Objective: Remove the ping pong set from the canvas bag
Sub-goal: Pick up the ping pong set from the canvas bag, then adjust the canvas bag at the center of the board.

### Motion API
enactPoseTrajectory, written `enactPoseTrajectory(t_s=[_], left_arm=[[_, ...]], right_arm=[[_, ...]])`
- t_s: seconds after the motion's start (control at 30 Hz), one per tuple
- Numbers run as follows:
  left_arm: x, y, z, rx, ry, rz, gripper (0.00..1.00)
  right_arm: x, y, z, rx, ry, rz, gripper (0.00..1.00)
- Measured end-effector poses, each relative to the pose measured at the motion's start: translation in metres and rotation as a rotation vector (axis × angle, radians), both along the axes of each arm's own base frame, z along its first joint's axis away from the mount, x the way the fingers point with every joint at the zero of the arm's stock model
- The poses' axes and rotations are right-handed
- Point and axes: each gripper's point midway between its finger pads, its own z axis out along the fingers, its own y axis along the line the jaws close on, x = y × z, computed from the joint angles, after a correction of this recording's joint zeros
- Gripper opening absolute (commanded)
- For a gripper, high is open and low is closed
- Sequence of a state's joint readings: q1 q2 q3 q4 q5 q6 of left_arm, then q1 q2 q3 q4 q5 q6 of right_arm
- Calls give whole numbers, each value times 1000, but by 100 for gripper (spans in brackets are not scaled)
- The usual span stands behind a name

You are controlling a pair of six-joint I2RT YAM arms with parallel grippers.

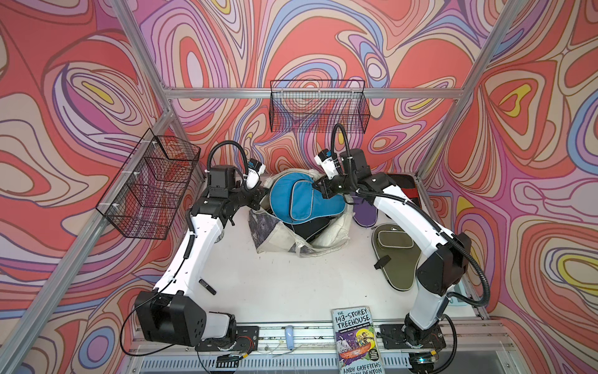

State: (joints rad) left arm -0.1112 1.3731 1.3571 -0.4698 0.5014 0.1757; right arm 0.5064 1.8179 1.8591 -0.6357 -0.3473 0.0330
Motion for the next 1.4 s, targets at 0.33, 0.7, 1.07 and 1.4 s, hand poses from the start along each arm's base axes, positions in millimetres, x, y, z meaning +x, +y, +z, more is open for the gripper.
enactPoseTrajectory(t_s=[0.33,0.7,1.07,1.4], left_arm=[[1,2,-3,-3,5,17,0],[3,5,-4,5,7,33,0],[3,5,-7,2,13,38,0],[0,7,-7,7,17,45,0]], right_arm=[[-3,-21,73,36,-124,-110,0],[-9,-102,166,57,-351,-424,0],[-14,-217,153,7,-354,-774,0],[-1,-232,42,-54,-148,-844,0]])
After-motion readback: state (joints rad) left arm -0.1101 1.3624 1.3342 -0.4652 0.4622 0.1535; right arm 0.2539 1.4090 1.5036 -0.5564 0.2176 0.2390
